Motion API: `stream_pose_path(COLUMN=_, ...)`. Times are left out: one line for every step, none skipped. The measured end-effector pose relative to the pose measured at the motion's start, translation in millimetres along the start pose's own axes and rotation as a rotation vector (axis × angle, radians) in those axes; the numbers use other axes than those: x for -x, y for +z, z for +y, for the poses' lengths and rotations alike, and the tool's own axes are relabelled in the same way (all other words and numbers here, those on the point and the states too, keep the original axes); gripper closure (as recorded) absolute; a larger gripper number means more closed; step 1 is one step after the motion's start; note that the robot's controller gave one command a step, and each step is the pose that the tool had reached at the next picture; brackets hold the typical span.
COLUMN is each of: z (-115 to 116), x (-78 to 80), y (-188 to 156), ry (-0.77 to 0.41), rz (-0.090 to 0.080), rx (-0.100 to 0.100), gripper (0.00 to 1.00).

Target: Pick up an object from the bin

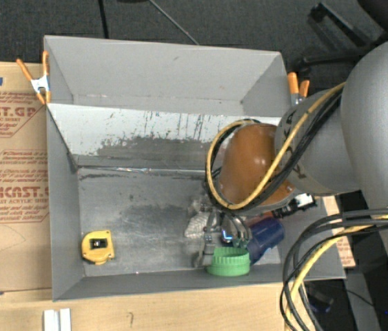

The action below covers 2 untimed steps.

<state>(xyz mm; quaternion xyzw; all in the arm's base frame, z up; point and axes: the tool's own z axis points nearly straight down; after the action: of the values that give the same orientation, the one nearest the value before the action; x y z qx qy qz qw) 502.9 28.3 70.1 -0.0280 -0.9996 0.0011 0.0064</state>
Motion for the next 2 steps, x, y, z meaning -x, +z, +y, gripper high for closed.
stream_pose_path(z=-31.7, x=37.0, y=-16.3, ry=-0.17, rz=-0.015, rx=0.003, gripper=1.0)
stream_pose_path(z=-31.6, x=36.8, y=-16.2, ry=-0.17, rz=-0.014, rx=0.003, gripper=0.0)
